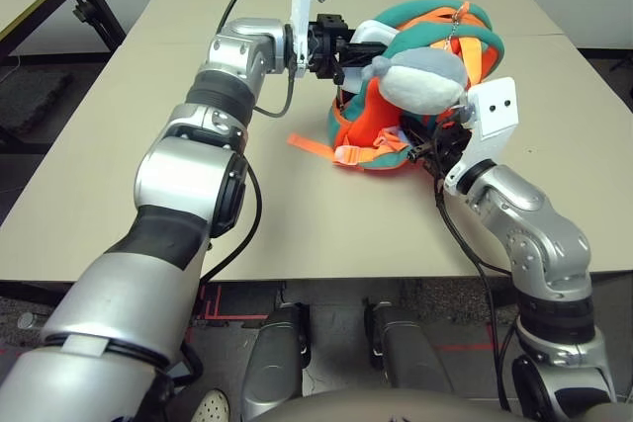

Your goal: Put the pencil case into the backpack and zip it.

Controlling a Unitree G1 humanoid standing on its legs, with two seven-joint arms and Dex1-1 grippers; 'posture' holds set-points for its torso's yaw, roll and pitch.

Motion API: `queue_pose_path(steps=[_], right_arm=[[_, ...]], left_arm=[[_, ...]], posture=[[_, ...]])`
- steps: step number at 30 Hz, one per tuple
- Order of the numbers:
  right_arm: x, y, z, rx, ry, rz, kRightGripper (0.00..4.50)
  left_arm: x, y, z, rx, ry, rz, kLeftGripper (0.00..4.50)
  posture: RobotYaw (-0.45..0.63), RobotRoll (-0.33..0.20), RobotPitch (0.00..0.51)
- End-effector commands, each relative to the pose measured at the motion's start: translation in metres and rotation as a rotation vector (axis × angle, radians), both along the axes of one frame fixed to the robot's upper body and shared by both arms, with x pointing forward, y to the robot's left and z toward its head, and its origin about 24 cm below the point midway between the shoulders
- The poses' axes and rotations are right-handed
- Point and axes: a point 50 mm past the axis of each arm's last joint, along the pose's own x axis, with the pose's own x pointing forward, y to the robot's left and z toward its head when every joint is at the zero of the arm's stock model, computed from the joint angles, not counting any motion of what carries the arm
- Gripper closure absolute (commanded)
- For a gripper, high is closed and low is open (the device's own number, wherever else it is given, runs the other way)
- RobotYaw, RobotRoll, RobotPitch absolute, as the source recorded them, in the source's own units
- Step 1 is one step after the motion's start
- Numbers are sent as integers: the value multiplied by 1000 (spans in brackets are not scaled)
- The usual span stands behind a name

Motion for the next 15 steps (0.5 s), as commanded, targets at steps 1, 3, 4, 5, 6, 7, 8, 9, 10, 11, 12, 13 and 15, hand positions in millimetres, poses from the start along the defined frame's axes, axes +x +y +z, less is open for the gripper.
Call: queue_pose_path(steps=[1,3,4,5,6,7,8,9,10,11,12,13,15], right_arm=[[-2,6,-7,-8,46,33,4141],[-2,6,-7,-9,46,34,4142],[-1,5,-7,-10,46,35,4142],[-1,6,-7,-11,46,36,4142],[-1,6,-7,-12,46,38,4142],[-1,6,-7,-13,46,38,4142],[0,6,-7,-13,46,39,4142],[0,6,-7,-14,46,40,4142],[0,6,-7,-15,46,40,4142],[1,5,-7,-15,46,41,4142],[1,5,-7,-15,46,42,4142],[1,6,-7,-16,45,43,4143],[2,7,-7,-16,45,49,4143]], left_arm=[[-2,-13,-28,95,82,-8,3244],[-1,-11,-25,84,71,7,2519],[0,-10,-23,77,64,13,2176],[0,-6,-18,63,58,17,1835],[1,-2,-15,53,51,15,1454],[1,2,-11,44,42,12,1058],[1,7,-7,36,33,18,657],[1,12,-2,26,25,23,270],[1,19,4,9,14,31,0],[1,24,9,-4,5,38,0],[1,28,14,-14,-2,49,0],[0,34,20,-28,-13,54,0],[-5,51,38,-70,-50,72,0]], posture=[[-170,0,191],[-167,0,191],[-167,0,190],[-165,0,189],[-164,0,188],[-164,0,188],[-161,0,187],[-159,0,186],[-157,0,186],[-154,0,184],[-151,0,184],[-151,0,184],[-142,0,183]])
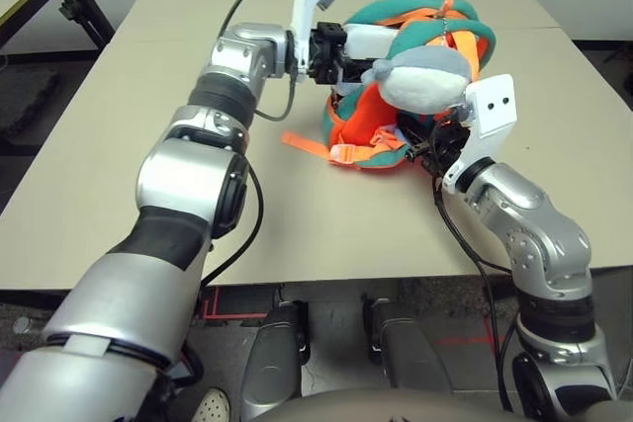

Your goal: Put the pencil case into the backpack and zip it.

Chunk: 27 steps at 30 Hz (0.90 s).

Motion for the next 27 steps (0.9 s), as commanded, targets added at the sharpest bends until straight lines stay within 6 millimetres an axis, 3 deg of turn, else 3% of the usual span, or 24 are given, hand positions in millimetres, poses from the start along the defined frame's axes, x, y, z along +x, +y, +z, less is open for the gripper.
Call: queue_pose_path(steps=[1,5,8,16,23,27], right_arm=[[1,1,-14,-15,75,9,4143],[2,2,-14,-17,75,19,4143],[3,1,-14,-20,75,22,4144],[4,3,-16,-24,82,35,4144],[7,5,-16,-26,80,55,4144],[7,5,-16,-27,80,60,4145]], left_arm=[[-9,27,34,-83,-79,20,0],[-25,47,51,-132,-126,60,0],[-36,56,52,-133,-140,93,0],[-61,91,31,-94,-96,242,0],[-68,101,10,-77,-19,317,0],[-69,94,1,-89,29,295,995]], posture=[[-138,0,182],[-131,0,182],[-123,0,183],[-96,0,185],[-73,0,185],[-69,0,190]])
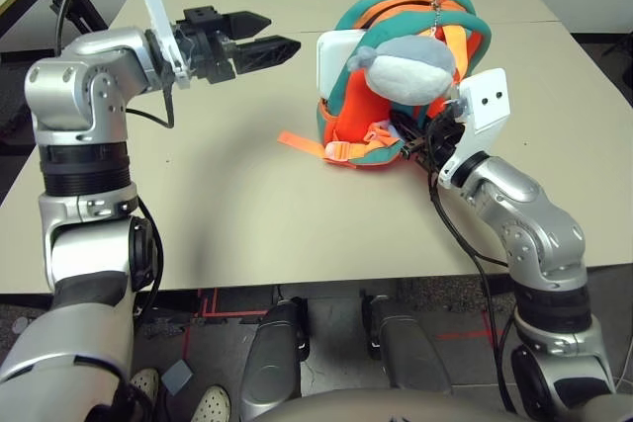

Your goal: Put the pencil case into the backpack and zip it.

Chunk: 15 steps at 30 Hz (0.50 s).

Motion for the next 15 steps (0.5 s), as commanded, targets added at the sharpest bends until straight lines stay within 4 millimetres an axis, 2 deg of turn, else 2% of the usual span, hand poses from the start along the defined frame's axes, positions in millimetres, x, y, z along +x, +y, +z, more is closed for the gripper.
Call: queue_pose_path(steps=[1,7,9,15], right_arm=[[1,3,-15,-26,79,20,4145],[0,4,-16,-24,80,19,4145],[-1,3,-16,-24,80,17,4146],[-3,1,-15,-31,76,11,4148]], left_arm=[[-2,-8,-6,1,17,-27,1369],[7,-20,-21,15,60,-38,3867],[10,-25,-24,23,64,-48,4500],[27,-38,-29,18,73,-58,4500]], posture=[[-70,0,191],[-82,0,191],[-90,0,189],[-110,0,194]])
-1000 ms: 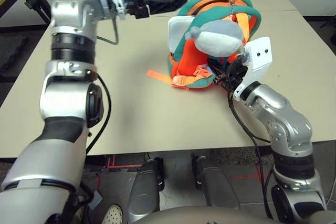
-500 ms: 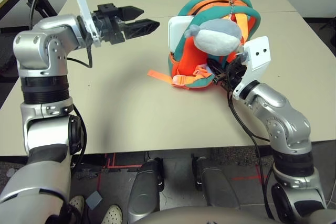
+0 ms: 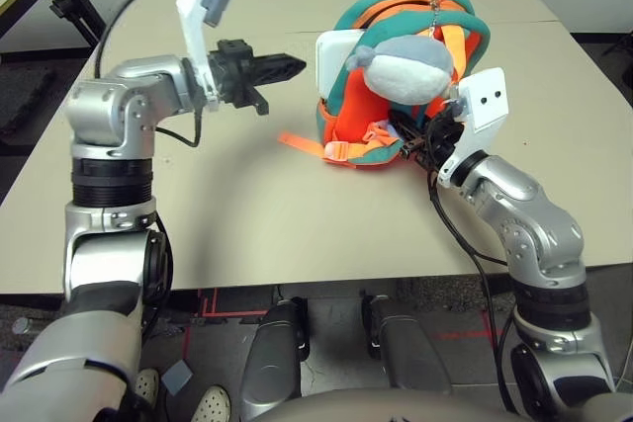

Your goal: Put the pencil case into the backpack and zip it.

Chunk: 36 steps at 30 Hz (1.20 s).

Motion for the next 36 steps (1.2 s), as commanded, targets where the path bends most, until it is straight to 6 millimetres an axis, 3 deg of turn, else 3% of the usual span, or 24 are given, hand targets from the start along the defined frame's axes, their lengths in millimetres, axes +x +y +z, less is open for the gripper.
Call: queue_pose_path(steps=[1,10,21,36], right_arm=[[-2,0,-14,-31,75,3,4149],[-6,-5,-15,-39,78,-15,4151],[-7,-7,-16,-48,85,-24,4151],[-6,-6,-18,-58,90,-10,4152]], left_arm=[[11,-8,2,27,-21,-4,4500],[30,-49,3,5,-29,-115,4500],[29,-89,-8,-31,12,-275,4500],[25,-91,-10,-49,32,-337,4500]], posture=[[-113,0,195],[-147,0,200],[-156,0,207],[-138,0,210]])
